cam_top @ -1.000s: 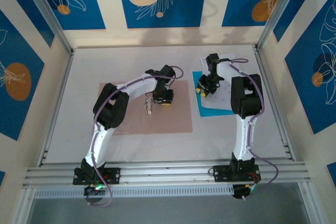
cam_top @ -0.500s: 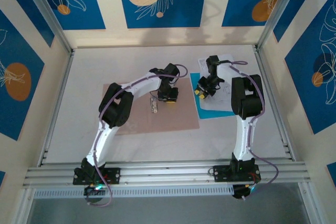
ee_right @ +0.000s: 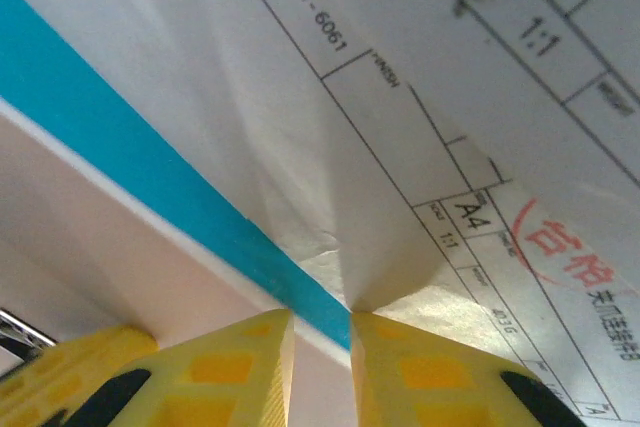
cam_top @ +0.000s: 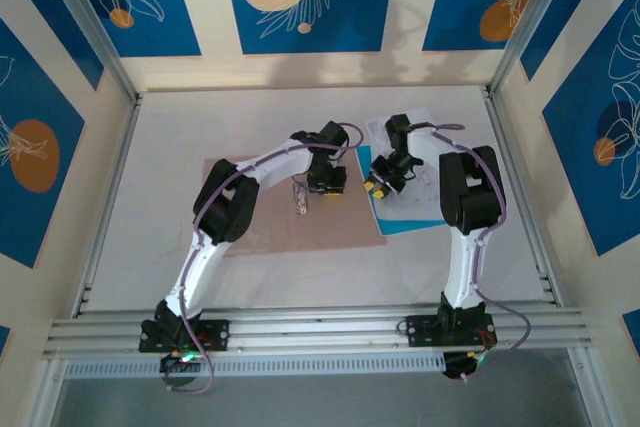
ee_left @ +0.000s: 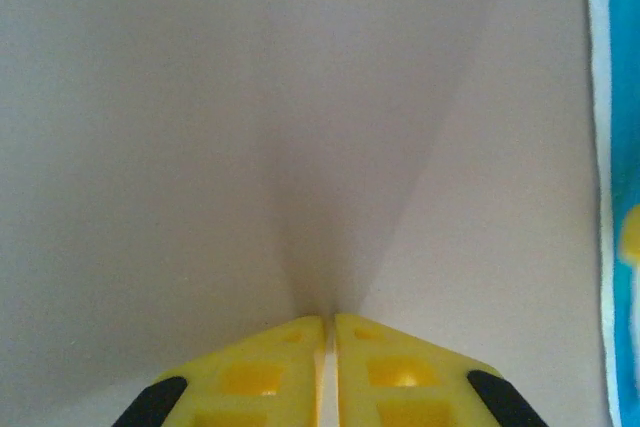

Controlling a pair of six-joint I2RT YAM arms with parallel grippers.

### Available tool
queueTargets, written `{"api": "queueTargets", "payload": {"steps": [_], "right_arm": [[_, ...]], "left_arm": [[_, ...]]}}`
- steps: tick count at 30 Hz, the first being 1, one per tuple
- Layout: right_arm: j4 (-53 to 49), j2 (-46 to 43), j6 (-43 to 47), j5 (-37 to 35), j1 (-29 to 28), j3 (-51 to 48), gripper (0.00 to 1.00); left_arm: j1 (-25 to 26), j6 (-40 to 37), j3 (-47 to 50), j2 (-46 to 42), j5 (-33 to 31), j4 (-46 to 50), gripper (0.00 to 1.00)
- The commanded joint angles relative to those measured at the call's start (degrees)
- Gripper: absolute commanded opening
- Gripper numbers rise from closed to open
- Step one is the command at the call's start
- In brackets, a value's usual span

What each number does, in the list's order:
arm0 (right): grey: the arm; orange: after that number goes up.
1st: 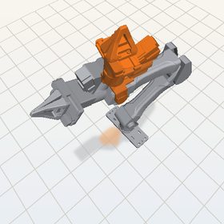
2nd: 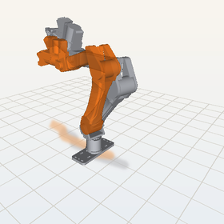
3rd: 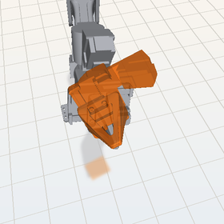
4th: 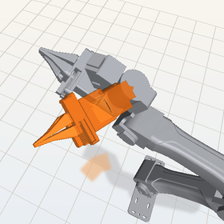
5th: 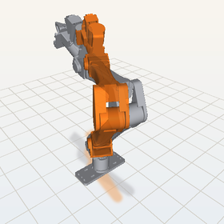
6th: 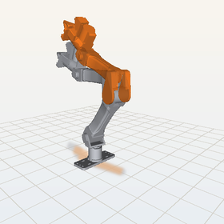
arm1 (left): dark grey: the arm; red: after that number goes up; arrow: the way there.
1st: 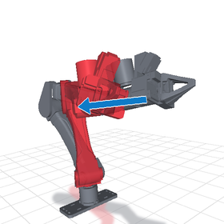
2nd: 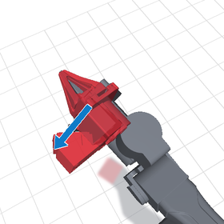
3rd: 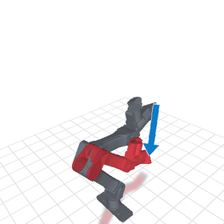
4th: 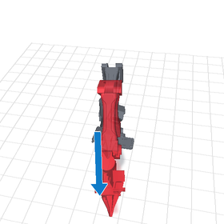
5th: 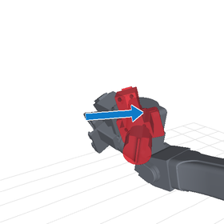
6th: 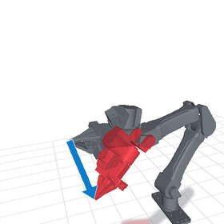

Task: Put the files into the folder

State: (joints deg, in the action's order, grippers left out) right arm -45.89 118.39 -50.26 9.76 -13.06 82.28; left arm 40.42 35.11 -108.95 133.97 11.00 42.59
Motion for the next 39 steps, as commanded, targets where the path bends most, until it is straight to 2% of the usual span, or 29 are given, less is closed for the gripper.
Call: {"api": "queueTargets", "payload": {"steps": [1, 8, 16, 21, 26, 30, 34, 39], "right_arm": [[-1.38, -0.86, -2.26, 2.75, -2.48, -1.74, 0.24], [-2.09, -1.03, -3.55, 2.33, -4.21, -1.57, 0.24], [-1.85, -8.96, -0.98, -1.63, -2.73, -1.65, 0.25], [-1.53, -14.51, 1.84, -3.45, 3.24, -6.99, 0.25], [0.19, -18.16, 4.92, -3.17, 15.26, -12.8, 0.27], [0.04, -15.56, 6.7, -3.45, 22.53, -11.57, 0.28], [-1.88, -10.71, 7.67, -6.67, 25.54, -8.57, 0.29], [-4.67, -6.81, 7.99, -9.49, 26.33, -6.65, 0.3]], "left_arm": [[2.01, 2.29, -0.21, 3.23, 2.57, -1.69, 0.11], [2.47, 4.07, 0.08, 0.95, 2.03, -2.86, 0.12], [1.75, 6.36, -0.05, -7.16, 0.51, -3.56, 0.24], [0.18, 6.89, 3.76, -13.57, -0.24, -3.08, 0.31], [-5.51, 7.33, 17.03, -22.24, 0.71, -4.59, 0.35], [-10.77, 5.18, 26.48, -26.17, 1.44, -5.3, 0.35], [-14.41, 2.82, 32.48, -27.62, 0.42, -5.61, 0.35], [-14.94, 2.61, 35.33, -25.58, 2.08, -8.08, 0.34]]}}
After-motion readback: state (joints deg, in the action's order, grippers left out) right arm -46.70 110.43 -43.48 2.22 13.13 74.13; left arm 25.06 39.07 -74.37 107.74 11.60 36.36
